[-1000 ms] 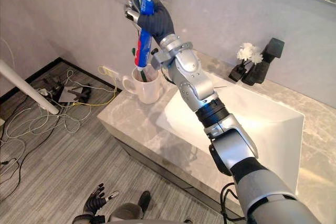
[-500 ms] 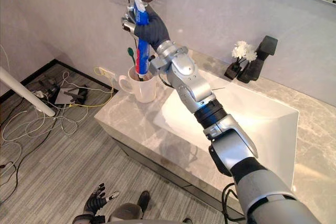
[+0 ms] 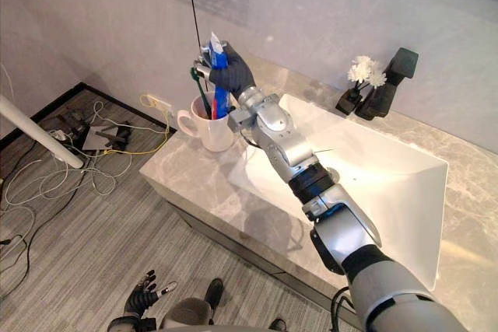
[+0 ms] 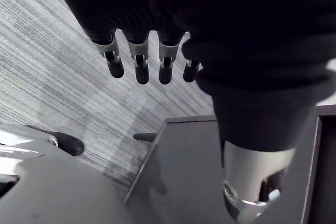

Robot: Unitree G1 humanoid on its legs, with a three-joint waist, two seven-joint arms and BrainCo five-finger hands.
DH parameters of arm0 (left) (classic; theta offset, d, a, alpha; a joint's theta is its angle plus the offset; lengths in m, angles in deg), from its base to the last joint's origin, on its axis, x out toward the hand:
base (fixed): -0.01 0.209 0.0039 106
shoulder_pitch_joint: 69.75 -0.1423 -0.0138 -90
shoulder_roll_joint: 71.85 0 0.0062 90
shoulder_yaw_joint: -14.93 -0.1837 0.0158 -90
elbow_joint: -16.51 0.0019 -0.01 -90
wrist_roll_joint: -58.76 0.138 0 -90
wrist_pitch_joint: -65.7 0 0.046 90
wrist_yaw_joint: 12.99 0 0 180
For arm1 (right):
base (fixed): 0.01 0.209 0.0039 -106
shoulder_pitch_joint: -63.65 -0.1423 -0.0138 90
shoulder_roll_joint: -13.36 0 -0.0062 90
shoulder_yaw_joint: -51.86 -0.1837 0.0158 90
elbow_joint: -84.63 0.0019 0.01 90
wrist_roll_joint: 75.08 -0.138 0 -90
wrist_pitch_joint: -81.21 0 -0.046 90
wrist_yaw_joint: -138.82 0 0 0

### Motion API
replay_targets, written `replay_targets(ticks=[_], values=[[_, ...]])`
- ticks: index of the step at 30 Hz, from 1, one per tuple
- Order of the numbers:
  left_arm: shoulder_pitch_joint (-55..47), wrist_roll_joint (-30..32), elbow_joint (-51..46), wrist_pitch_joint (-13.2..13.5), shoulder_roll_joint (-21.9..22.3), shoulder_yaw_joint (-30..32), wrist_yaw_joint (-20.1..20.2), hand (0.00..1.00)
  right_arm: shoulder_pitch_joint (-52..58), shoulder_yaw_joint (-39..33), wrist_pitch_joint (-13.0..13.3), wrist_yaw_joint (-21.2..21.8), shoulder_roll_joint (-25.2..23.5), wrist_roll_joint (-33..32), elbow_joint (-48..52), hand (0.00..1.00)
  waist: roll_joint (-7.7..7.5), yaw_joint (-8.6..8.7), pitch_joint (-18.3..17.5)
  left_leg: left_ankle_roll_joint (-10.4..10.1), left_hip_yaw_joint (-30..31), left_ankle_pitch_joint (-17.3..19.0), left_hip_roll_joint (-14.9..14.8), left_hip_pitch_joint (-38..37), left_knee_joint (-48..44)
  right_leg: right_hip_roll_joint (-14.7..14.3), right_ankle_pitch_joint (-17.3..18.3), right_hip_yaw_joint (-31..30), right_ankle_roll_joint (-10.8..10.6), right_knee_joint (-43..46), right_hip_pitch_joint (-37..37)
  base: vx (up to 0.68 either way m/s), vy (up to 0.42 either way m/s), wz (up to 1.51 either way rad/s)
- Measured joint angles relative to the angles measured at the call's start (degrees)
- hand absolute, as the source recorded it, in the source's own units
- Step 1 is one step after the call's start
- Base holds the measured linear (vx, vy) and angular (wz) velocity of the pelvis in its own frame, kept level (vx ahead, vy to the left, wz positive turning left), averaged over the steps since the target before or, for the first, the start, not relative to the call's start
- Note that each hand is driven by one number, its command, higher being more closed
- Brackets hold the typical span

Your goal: Organize washtable

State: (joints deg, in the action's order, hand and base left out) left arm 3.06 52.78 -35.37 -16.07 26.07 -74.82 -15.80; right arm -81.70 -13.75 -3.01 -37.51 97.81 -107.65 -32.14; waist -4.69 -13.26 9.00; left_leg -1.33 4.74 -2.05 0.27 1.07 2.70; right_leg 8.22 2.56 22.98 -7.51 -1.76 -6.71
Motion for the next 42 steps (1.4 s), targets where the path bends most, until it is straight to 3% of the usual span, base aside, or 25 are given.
replay_targets(ticks=[19, 24, 28, 38, 42], values=[[-0.09, -0.11, 1.17, -0.23, -0.02, -0.13, 0.04, 0.0, 4.24, -2.16, 0.19, -1.15, -1.12, 0.53, -0.76, 0.0, 0.76, 0.03, 0.88, -0.01, -0.16, -0.01, -0.15, 0.04, -0.67, -0.01, 0.21, -0.2, 0.31, 0.57, 0.07, 0.0, 0.0, 0.0], [-0.24, -0.1, 1.15, -0.26, -0.05, -0.11, 0.03, 0.0, 7.09, -4.21, 0.23, -1.2, -1.12, 0.51, 4.32, 0.0, 0.71, 0.26, 0.85, 0.0, -0.34, -0.01, -0.14, -0.03, -0.66, 0.0, 0.21, -0.33, 0.31, 0.55, 0.05, 0.0, 0.0, -0.01], [-0.64, -0.08, 1.17, -0.27, -0.14, -0.05, 0.02, 0.0, 7.74, -6.7, 0.58, -1.19, -0.67, 0.66, 10.67, 0.0, 0.66, 1.6, 0.83, 0.0, -0.8, -0.01, -0.21, -0.45, -0.61, 0.02, 0.21, -1.01, 0.31, 0.57, -0.04, 0.0, 0.0, -0.06], [-0.94, 0.4, 2.26, -0.22, -0.71, -0.06, 0.17, 0.0, 12.47, -14.88, 4.73, -0.91, 9.81, 1.77, 27.42, 0.0, 0.23, 3.94, 0.48, 0.09, -2.97, -0.17, -0.46, -2.75, 0.89, 0.11, 0.19, -3.14, 0.28, 0.96, -0.31, -0.02, 0.004, -0.12], [-1.64, 1.75, 2.44, -0.19, -1.35, -0.07, 0.24, 0.0, 13.1, -21.38, 6.43, -0.41, 16.22, 1.94, 33.45, 0.0, -0.52, 6.22, -0.23, 0.12, -3.51, -0.22, -0.44, -3.19, 1.35, 0.15, 0.18, -3.65, 0.27, 0.85, -0.28, 0.01, 0.004, -0.07]])
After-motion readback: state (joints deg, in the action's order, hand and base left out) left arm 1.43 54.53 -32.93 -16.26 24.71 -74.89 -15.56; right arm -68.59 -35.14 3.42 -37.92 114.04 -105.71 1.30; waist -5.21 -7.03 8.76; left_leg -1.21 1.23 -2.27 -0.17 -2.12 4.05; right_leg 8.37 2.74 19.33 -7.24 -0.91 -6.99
